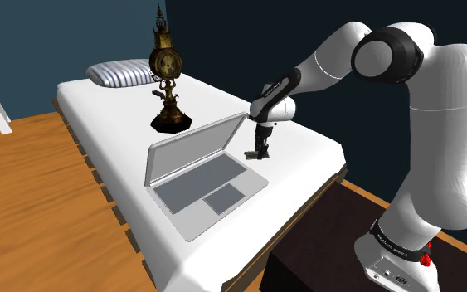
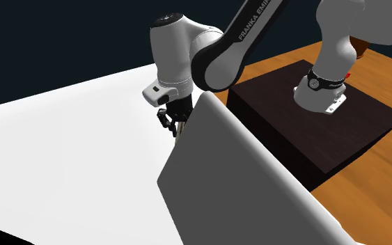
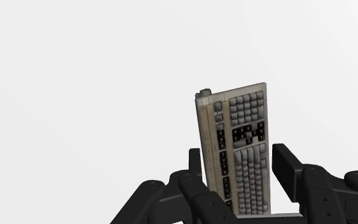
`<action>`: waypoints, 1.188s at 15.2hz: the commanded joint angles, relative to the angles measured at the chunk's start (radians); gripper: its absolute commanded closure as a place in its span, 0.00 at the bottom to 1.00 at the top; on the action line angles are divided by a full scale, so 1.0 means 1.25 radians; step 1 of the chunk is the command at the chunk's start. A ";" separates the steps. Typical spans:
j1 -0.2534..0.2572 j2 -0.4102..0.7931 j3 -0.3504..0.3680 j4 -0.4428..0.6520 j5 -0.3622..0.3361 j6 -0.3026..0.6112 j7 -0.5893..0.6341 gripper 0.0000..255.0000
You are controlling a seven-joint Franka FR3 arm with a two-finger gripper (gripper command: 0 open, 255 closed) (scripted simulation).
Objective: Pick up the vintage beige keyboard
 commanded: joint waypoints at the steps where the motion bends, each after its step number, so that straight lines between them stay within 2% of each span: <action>1: 0.000 0.002 0.000 0.001 -0.001 -0.001 0.001 1.00; 18: 0.025 -0.119 -0.036 0.011 -0.070 -0.124 0.058 1.00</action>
